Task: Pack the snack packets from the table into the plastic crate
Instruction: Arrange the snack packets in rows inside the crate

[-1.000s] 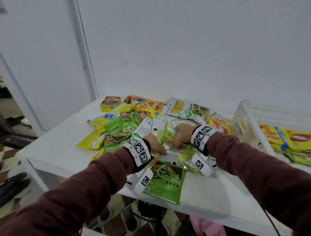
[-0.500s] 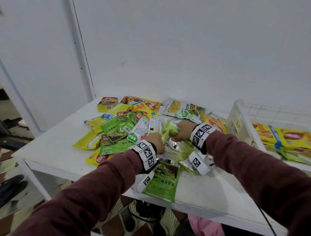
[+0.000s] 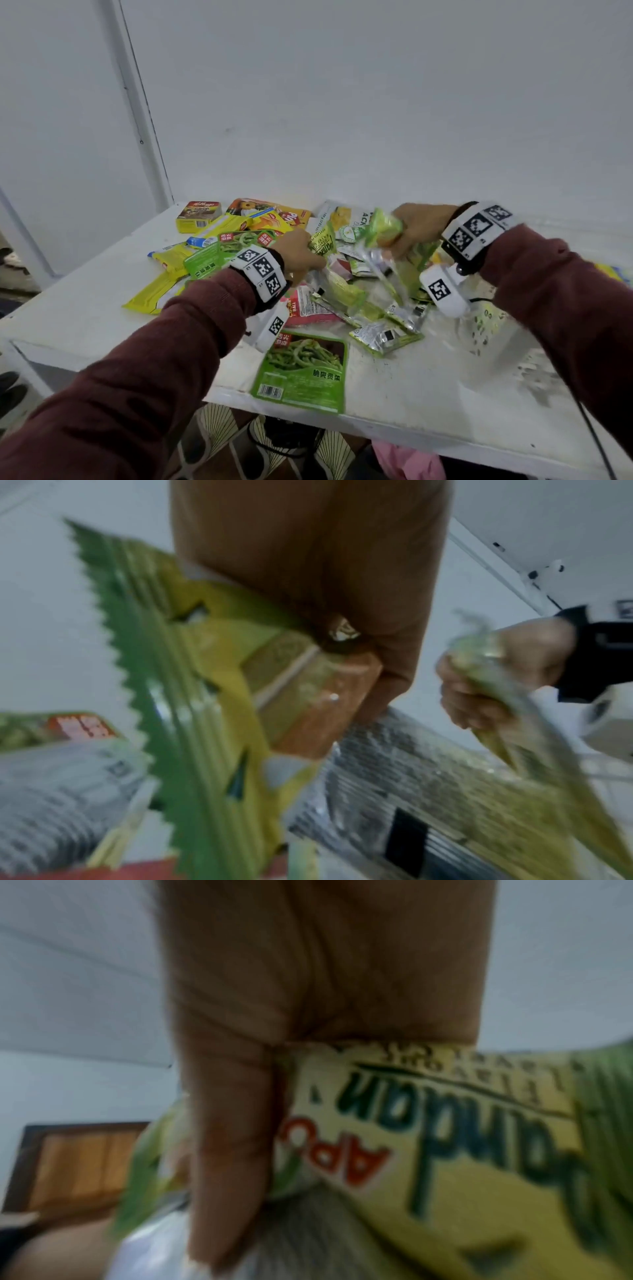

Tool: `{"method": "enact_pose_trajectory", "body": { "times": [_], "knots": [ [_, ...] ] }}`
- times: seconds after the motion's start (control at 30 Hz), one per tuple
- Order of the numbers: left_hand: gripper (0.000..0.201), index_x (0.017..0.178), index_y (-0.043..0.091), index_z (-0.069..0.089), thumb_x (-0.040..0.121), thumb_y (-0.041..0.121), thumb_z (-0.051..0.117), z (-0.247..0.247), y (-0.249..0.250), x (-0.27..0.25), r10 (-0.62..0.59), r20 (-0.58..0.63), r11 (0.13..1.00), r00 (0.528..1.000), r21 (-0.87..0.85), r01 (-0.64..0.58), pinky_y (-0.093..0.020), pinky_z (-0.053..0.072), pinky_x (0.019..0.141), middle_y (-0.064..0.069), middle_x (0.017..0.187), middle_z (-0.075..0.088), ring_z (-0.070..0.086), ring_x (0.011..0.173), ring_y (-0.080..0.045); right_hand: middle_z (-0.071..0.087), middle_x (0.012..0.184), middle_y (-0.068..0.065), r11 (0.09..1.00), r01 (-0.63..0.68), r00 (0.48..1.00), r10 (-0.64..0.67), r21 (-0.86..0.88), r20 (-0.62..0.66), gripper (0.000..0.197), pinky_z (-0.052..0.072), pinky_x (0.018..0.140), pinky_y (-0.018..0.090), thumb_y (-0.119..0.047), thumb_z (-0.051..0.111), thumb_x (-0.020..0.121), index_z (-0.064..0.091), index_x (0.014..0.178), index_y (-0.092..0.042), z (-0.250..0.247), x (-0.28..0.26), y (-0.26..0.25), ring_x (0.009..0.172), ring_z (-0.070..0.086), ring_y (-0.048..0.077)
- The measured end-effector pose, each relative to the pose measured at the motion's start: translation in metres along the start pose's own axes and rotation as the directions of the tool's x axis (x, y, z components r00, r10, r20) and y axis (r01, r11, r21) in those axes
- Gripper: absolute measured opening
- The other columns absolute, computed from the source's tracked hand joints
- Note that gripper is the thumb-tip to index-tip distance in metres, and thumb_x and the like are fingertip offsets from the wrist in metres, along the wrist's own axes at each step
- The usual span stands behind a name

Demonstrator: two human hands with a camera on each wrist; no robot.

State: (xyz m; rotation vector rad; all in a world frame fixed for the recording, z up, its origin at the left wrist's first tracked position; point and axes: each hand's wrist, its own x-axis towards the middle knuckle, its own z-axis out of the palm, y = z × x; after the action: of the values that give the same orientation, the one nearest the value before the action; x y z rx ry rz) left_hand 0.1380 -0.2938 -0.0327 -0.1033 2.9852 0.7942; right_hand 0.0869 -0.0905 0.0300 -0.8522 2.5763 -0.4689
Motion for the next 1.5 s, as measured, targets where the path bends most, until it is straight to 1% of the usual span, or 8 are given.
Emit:
{"method": "enact_pose_trajectory", "body": {
  "times": [0.17,0.3,0.47,0.67,0.8,0.93,1.13,1.5],
  "knots": [
    [0.035,0.113,-0.001,0.057,0.085,0.018,0.061,0.029,0.016,0.007,0.107,0.228,0.979,0.968,0.146,-0.143,-0.034,0.049,0.080,-0.016,0.100,0.063,0.062,0.098,-0.030,0.062,0.073,-0.003,0.930,0.054,0.932,0.085,-0.365,0.353,0.015,0.040,0.049,0.012,-0.004,0.065,0.082,0.065,0.096,-0.010,0.056,-0.006,-0.009,0.063,0.052,0.009],
    [0.024,0.101,0.002,0.061,0.088,0.021,0.058,0.041,0.024,0.011,0.108,0.326,0.918,0.939,0.329,-0.220,-0.025,0.041,0.059,-0.003,0.071,0.054,0.051,0.081,-0.022,0.056,0.076,0.001,0.864,0.053,0.933,0.136,-0.501,0.333,0.012,0.043,0.071,0.026,-0.008,0.065,0.080,0.059,0.079,-0.017,0.097,0.004,0.009,0.078,0.051,0.016],
    [0.036,0.115,-0.004,0.056,0.088,0.020,0.057,0.046,0.024,0.015,0.108,0.318,0.878,0.942,0.413,-0.240,-0.031,0.045,0.076,-0.017,0.105,0.057,0.056,0.098,-0.028,0.054,0.066,-0.006,0.880,-0.002,0.953,0.146,-0.475,0.266,0.013,0.046,0.069,0.026,-0.006,0.066,0.078,0.058,0.077,-0.017,0.109,0.004,0.016,0.076,0.056,0.017],
    [0.031,0.113,0.001,0.054,0.086,0.017,0.059,0.040,0.029,0.019,0.146,0.330,0.852,0.933,0.437,-0.288,-0.031,0.049,0.075,-0.008,0.095,0.059,0.057,0.096,-0.027,0.062,0.107,0.008,0.865,-0.012,0.971,0.130,-0.502,0.201,0.038,0.043,0.072,0.026,-0.010,0.064,0.083,0.056,0.120,-0.007,0.109,-0.006,0.008,0.091,0.057,0.022],
    [0.020,0.075,0.006,0.048,0.084,0.019,0.061,0.013,0.035,0.027,0.157,0.260,0.833,0.953,0.483,-0.270,-0.022,0.035,0.048,-0.002,0.066,0.044,0.049,0.075,-0.021,0.059,0.092,0.011,0.873,0.032,0.995,0.018,-0.487,0.097,0.020,0.041,0.069,0.026,-0.015,0.063,0.084,0.060,0.101,-0.006,0.085,-0.016,-0.007,0.082,0.052,0.021],
    [0.020,0.084,0.002,0.057,0.081,0.020,0.065,-0.035,0.054,0.026,0.217,0.131,0.833,0.967,0.491,-0.253,-0.024,0.037,0.059,-0.010,0.082,0.052,0.049,0.074,-0.021,0.064,0.090,0.011,0.943,0.118,0.983,-0.157,-0.311,-0.100,0.019,0.038,0.068,0.024,-0.011,0.068,0.079,0.065,0.095,-0.002,0.038,-0.042,-0.024,0.079,0.053,0.017],
    [0.031,0.057,0.005,0.053,0.079,0.020,0.068,-0.086,0.106,0.015,0.346,-0.119,0.913,0.931,0.273,-0.304,-0.024,0.040,0.051,-0.006,0.053,0.055,0.055,0.054,-0.020,0.062,0.075,0.000,0.953,0.287,0.848,-0.298,-0.093,-0.438,0.014,0.045,0.064,0.017,0.004,0.070,0.073,0.065,0.079,-0.007,-0.046,-0.103,-0.014,0.062,0.055,-0.002],
    [0.035,0.054,0.012,0.046,0.081,0.021,0.067,-0.010,0.265,0.050,0.463,-0.136,0.886,0.876,0.065,-0.458,-0.019,0.039,0.045,0.001,0.052,0.051,0.051,0.049,-0.012,0.057,0.066,0.003,0.926,-0.260,0.896,0.124,-0.275,-0.427,0.024,0.042,0.063,0.027,0.000,0.071,0.074,0.055,0.067,-0.017,-0.127,-0.178,0.147,0.064,0.053,0.019]
  ]
}}
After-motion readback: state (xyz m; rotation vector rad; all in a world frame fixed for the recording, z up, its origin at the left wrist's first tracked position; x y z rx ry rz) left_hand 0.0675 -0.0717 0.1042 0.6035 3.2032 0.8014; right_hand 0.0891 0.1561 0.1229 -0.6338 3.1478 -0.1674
